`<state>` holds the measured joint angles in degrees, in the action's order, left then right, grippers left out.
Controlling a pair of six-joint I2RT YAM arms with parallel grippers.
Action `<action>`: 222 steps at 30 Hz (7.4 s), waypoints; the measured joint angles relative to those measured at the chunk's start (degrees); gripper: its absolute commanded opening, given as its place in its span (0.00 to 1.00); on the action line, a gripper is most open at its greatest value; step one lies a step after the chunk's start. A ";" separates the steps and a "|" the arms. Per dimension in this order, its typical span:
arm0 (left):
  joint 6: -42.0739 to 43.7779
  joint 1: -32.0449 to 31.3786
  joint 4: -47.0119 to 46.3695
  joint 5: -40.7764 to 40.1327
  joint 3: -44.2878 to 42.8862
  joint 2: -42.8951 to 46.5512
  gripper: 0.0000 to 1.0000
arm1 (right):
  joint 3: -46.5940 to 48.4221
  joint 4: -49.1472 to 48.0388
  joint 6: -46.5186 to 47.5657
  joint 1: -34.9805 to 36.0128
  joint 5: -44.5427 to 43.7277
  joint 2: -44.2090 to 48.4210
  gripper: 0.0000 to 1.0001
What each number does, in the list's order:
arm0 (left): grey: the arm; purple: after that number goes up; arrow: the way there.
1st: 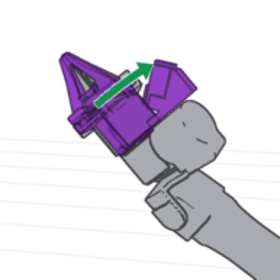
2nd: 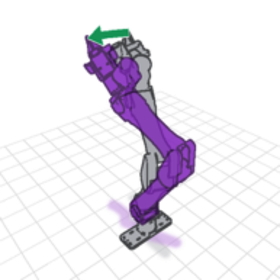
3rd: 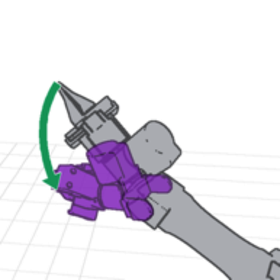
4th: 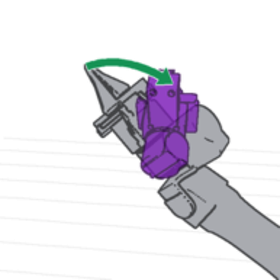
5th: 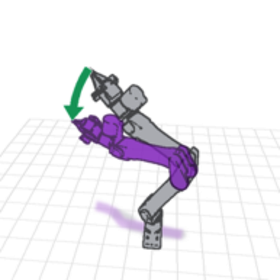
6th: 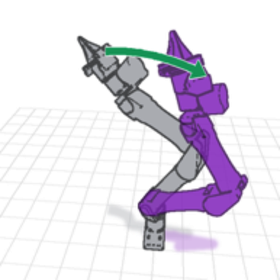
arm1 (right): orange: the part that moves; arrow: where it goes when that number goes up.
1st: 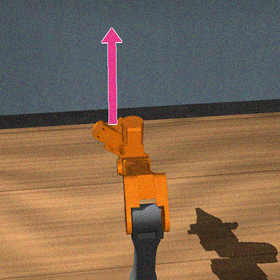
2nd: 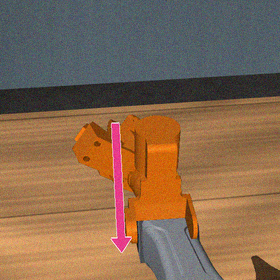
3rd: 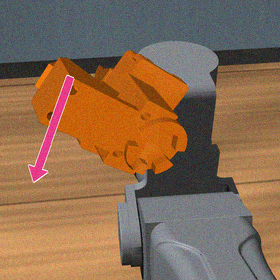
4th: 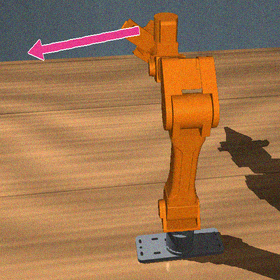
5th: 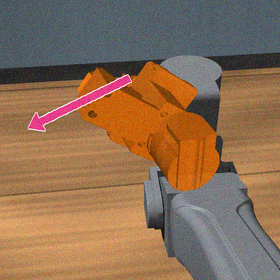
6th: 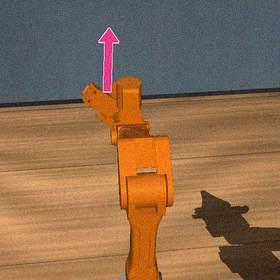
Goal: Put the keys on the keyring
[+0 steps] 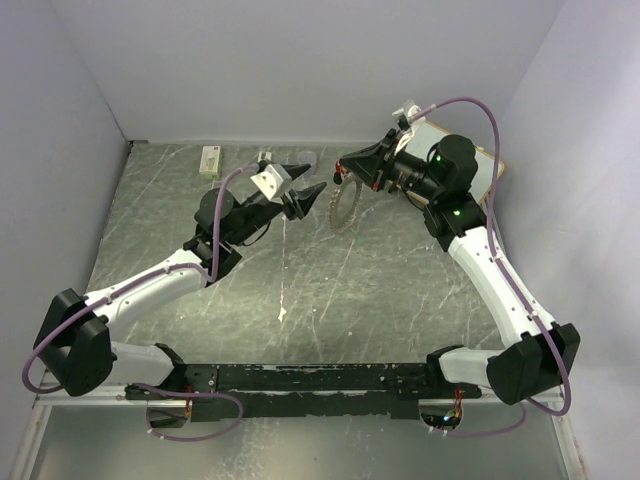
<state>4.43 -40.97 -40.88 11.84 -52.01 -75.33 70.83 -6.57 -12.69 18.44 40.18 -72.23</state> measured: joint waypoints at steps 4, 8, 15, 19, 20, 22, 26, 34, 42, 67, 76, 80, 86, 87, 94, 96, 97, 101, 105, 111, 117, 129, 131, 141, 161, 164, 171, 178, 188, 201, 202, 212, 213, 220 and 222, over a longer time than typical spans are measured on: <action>1.90 -1.62 2.93 -0.02 -2.27 -0.35 0.62 | 0.00 -0.37 -0.24 0.00 -0.17 -0.46 0.00; 3.10 -2.27 4.74 -0.04 -2.84 -0.42 0.62 | 0.00 -0.52 -0.33 0.00 -0.33 -0.92 0.00; 4.55 -2.97 7.89 -0.31 -4.04 -0.57 0.62 | 0.00 -0.85 -0.42 0.02 -0.85 -1.01 0.00; 5.53 -3.54 9.22 -0.50 -5.64 -1.36 0.63 | 0.00 -0.87 -0.46 0.04 -0.83 -1.09 0.00; 5.81 -3.67 9.57 -0.55 -6.05 -1.62 0.63 | 0.00 -0.87 -0.46 0.07 -0.85 -1.18 0.00; 6.21 -3.89 10.29 -0.57 -6.80 -2.03 0.63 | 0.02 -0.85 -0.44 0.09 -0.92 -1.44 0.00; 6.97 -4.35 11.39 -0.66 -8.28 -2.82 0.64 | 0.02 -0.85 -0.42 0.17 -1.11 -1.68 0.00; 7.87 -5.20 13.00 -1.46 -9.55 -4.04 0.66 | 0.33 -0.85 -0.42 0.42 -1.18 -1.70 0.00; 8.79 -5.38 13.70 -3.26 -10.36 -5.92 0.57 | 0.33 -0.85 -0.37 1.07 -1.16 -1.75 0.00; 9.29 -5.49 10.19 -5.25 -9.42 -6.58 0.07 | -0.46 -0.79 -0.04 1.62 -2.43 -0.63 0.00; 7.69 -5.09 3.10 -6.69 -1.75 -2.47 0.07 | -2.01 -0.37 0.02 2.01 -2.91 0.24 0.00; 5.44 -4.17 -0.98 -6.38 0.92 -0.63 0.07 | -2.19 -0.44 -0.04 2.14 -2.95 0.46 0.00; 1.90 -2.45 -4.81 -4.44 3.50 0.31 0.07 | -3.15 -0.92 -0.48 2.51 -2.49 0.46 0.00; 1.31 -2.29 -5.16 -4.09 3.72 0.31 0.07 | -3.15 -0.96 -0.55 2.54 -2.47 0.46 0.00; -1.38 -1.75 -7.87 -2.58 4.09 0.31 0.07 | -3.15 -2.60 -1.20 2.54 -2.10 0.26 0.00; -1.90 -1.64 -8.66 -2.54 4.09 0.28 0.07 | -3.15 -3.19 -1.33 2.51 -2.10 0.02 0.00; -2.12 -1.57 -8.96 -2.49 4.09 0.26 0.07 | -3.15 -3.32 -1.46 2.49 -2.05 -0.09 0.00; -3.17 -1.46 -10.14 -2.40 4.09 -0.15 0.07 | -3.15 -4.24 -1.81 2.47 -2.03 -0.96 0.00; -3.85 -1.31 -10.91 -2.38 4.09 -0.79 0.07 | -3.15 -4.72 -1.86 2.40 -2.05 -1.53 0.00; -4.35 -1.22 -11.61 -2.36 4.09 -0.92 0.07 | -3.15 -4.83 -1.86 2.36 -2.03 -1.60 0.00; -4.46 -1.20 -11.61 -2.32 4.09 -0.96 0.07 | -3.13 -4.83 -1.84 2.36 -2.05 -1.60 0.00; -4.44 -1.18 -11.58 -1.86 3.96 -1.84 0.07 | -1.25 -4.55 -1.84 2.36 -1.38 -1.70 0.00; -4.46 -1.16 -11.58 -1.53 3.56 -2.43 0.07 | -0.96 -4.31 -1.81 2.36 -1.16 -1.77 0.00; -4.48 -1.11 -11.17 -0.42 0.70 -5.68 0.07 | -0.66 -4.22 -1.44 2.25 -0.96 -1.79 0.00; -4.85 -1.09 -10.27 0.55 -0.13 -6.23 0.07 | -0.48 -4.17 -1.36 2.25 -0.96 -1.79 0.00; -4.85 -1.11 -10.25 0.66 -0.13 -6.23 0.07 | -0.48 -4.17 -1.36 2.25 -0.96 -1.79 0.00; -4.85 -1.11 -10.27 0.90 -0.15 -6.23 0.07 | -0.48 -4.15 -1.33 2.25 -0.96 -1.79 0.00; -4.85 -1.11 -10.34 0.92 -0.94 -6.23 0.06 | -0.48 -4.11 -1.20 2.25 -0.96 -1.79 0.00; -4.85 -1.09 -10.29 0.94 -0.98 -6.23 0.07 | -0.48 -4.07 -1.18 2.27 -0.96 -1.79 0.00; -4.87 -1.09 -10.05 1.14 -0.98 -7.02 0.07 | -0.46 -3.76 -1.16 2.27 -0.96 -1.79 0.00; -4.87 -1.09 -10.05 1.14 -0.98 -7.06 0.07 | -0.46 -3.76 -1.16 2.27 -0.96 -1.79 0.00; -4.85 -1.11 -9.90 1.14 -1.14 -7.17 0.07 | -0.46 -3.43 -0.96 2.27 -0.96 -1.79 0.00; -4.85 -1.09 -9.86 1.14 -1.27 -7.17 0.07 | -0.46 -3.39 -0.92 2.27 -0.96 -1.79 0.00; -4.85 -1.09 -9.81 1.16 -1.75 -7.17 0.07 | -0.46 -3.39 -0.61 2.27 -0.96 -1.79 0.00; -4.85 -1.11 -9.86 1.14 -1.75 -7.17 0.07 | -0.46 -3.37 -0.50 2.27 -0.96 -1.79 0.00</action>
<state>-0.43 -42.09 -50.74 12.97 -53.76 -82.50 70.37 -9.93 -13.19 20.71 39.22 -74.02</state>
